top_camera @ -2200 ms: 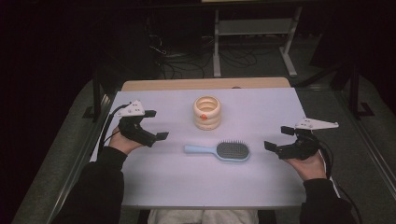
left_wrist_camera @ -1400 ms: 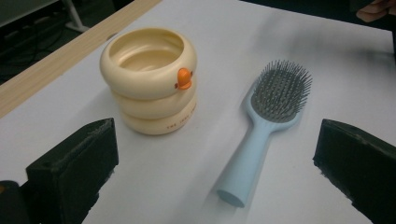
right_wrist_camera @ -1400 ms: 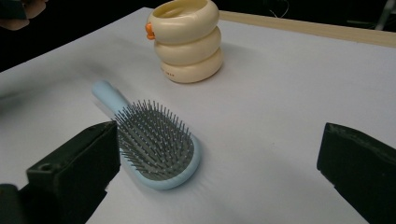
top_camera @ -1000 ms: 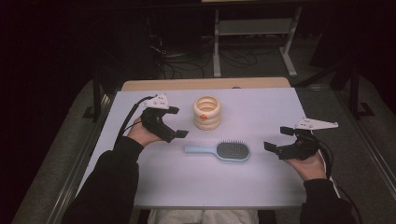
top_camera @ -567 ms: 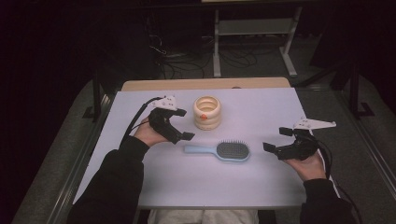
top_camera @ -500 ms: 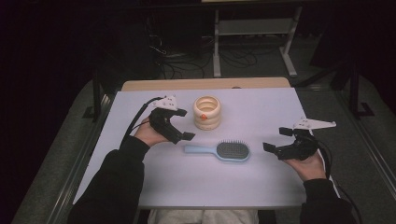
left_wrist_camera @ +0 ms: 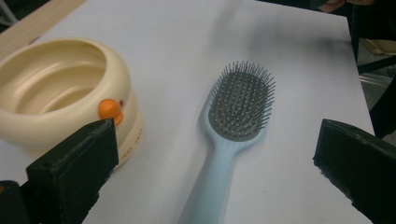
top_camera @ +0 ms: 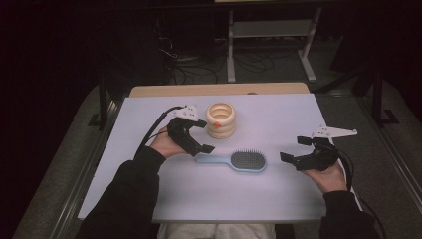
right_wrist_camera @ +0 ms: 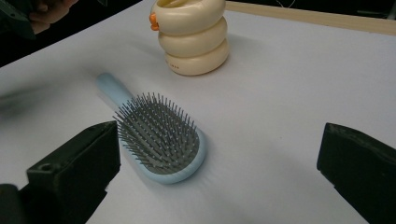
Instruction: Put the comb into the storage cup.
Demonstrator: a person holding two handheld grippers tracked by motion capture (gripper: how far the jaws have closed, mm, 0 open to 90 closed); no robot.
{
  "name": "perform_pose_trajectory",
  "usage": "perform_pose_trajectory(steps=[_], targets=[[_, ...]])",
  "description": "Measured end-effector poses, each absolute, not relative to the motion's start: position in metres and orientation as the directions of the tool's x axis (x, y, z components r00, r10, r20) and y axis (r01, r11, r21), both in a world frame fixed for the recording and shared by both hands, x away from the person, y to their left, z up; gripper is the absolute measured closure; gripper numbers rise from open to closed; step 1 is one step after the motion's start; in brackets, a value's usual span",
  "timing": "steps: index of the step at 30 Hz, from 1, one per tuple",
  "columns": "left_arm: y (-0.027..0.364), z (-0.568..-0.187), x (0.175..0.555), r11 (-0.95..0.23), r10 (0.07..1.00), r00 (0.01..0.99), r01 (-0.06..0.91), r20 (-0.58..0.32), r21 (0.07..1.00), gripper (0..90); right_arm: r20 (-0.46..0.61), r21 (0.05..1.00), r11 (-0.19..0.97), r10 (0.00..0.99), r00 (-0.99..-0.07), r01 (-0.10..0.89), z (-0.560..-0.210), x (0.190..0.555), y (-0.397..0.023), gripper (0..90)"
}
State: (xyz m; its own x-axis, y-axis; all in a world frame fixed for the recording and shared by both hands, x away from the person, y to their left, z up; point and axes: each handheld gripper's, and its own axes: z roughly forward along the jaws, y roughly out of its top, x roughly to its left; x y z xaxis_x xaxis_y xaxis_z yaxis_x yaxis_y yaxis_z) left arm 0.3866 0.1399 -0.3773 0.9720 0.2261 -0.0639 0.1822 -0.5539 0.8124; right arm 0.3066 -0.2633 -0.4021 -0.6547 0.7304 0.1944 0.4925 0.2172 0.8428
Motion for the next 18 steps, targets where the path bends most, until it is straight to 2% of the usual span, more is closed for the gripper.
perform_pose_trajectory(steps=[18], targets=[[0.110,-0.397,0.386,-0.645,0.158,0.985,0.153,-0.066,0.749,0.0,0.193,0.844,0.222,0.724,-0.663,0.488,-0.402,0.307,-0.263,0.0]])
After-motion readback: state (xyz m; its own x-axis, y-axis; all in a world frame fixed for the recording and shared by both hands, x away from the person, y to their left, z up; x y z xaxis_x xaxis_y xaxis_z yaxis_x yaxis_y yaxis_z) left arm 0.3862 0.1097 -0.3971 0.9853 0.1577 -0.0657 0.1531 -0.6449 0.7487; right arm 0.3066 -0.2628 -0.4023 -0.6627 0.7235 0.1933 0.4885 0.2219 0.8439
